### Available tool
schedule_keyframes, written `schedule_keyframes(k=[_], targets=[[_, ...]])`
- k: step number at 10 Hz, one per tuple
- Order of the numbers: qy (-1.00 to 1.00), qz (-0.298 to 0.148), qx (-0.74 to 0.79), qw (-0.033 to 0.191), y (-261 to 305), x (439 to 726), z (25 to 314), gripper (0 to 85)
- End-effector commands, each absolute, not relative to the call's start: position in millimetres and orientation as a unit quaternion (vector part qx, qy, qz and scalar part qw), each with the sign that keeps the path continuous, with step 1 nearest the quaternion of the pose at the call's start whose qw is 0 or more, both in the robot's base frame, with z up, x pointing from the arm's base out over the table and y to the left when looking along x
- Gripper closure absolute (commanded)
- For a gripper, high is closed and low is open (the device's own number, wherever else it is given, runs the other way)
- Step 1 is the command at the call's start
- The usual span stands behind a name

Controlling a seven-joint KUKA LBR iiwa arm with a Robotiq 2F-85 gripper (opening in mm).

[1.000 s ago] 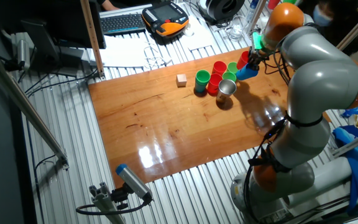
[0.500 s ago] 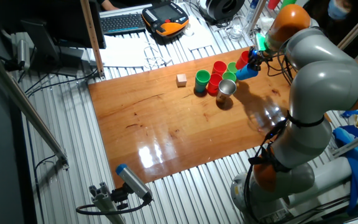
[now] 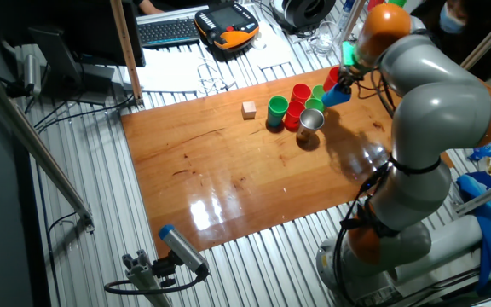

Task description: Stack the cups

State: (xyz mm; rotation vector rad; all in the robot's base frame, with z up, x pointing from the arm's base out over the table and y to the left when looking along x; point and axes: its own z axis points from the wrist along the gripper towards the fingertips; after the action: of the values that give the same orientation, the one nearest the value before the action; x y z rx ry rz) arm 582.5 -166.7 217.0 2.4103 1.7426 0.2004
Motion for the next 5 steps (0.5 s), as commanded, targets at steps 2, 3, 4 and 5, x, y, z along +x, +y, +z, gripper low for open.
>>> schedule_keyframes(k=[2,3,4,5], targets=[[0.575,0.062,0.811,0.085,-163.1,587.7,213.9,85.0],[0.573,0.059,0.813,0.084,-163.5,589.0,212.2,85.0],[0.57,0.058,0.815,0.085,-163.3,590.5,210.3,85.0],[0.566,0.057,0.818,0.087,-161.9,592.5,207.5,85.0]])
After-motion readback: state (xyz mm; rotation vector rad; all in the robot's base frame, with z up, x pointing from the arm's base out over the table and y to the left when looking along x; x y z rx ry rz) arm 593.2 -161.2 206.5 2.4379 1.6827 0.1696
